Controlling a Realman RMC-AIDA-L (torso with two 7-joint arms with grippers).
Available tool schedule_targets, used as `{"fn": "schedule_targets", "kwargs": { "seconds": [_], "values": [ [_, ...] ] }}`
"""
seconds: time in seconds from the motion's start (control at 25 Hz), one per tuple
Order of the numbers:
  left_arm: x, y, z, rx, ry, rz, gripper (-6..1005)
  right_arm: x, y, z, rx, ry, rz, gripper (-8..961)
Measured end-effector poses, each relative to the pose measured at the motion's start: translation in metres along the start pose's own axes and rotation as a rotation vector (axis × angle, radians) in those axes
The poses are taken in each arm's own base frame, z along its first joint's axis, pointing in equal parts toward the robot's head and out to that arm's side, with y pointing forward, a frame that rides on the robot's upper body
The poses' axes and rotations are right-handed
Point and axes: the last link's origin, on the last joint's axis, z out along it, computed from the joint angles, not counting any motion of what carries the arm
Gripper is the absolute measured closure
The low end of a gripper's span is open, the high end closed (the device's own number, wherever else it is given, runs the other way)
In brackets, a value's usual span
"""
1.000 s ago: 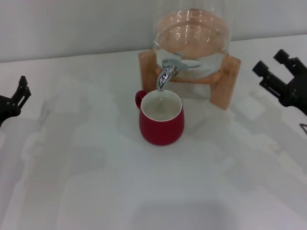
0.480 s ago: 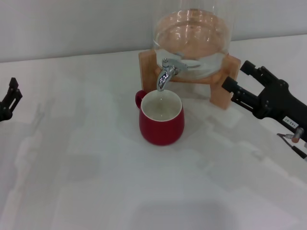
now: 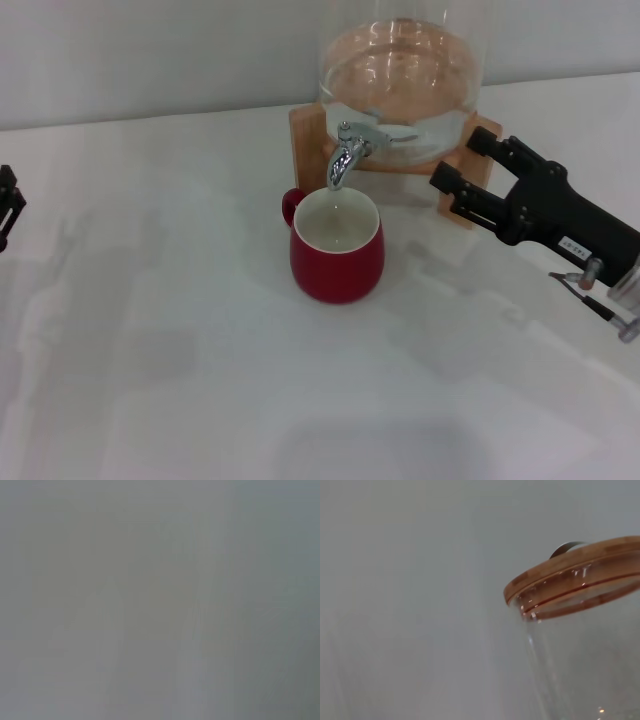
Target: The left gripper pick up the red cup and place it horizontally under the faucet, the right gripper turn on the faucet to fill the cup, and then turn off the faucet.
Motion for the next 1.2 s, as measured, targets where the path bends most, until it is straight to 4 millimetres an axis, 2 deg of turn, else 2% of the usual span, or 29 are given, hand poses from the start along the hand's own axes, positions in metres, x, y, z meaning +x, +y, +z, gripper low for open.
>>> {"fn": "schedule_targets", "kwargs": {
  "seconds": [0.32, 1.2],
  "values": [
    [-0.001, -0.006, -0.004, 0.041, 0.002, -0.022, 114, 0.003, 0.002, 0.018, -0.043, 0.038, 0.003, 85],
    [-0.002, -0.005, -0.004, 0.032, -0.001, -0.014, 114, 0.003, 0.008, 0.048, -0.12, 0.084, -0.006, 85]
  ]
}}
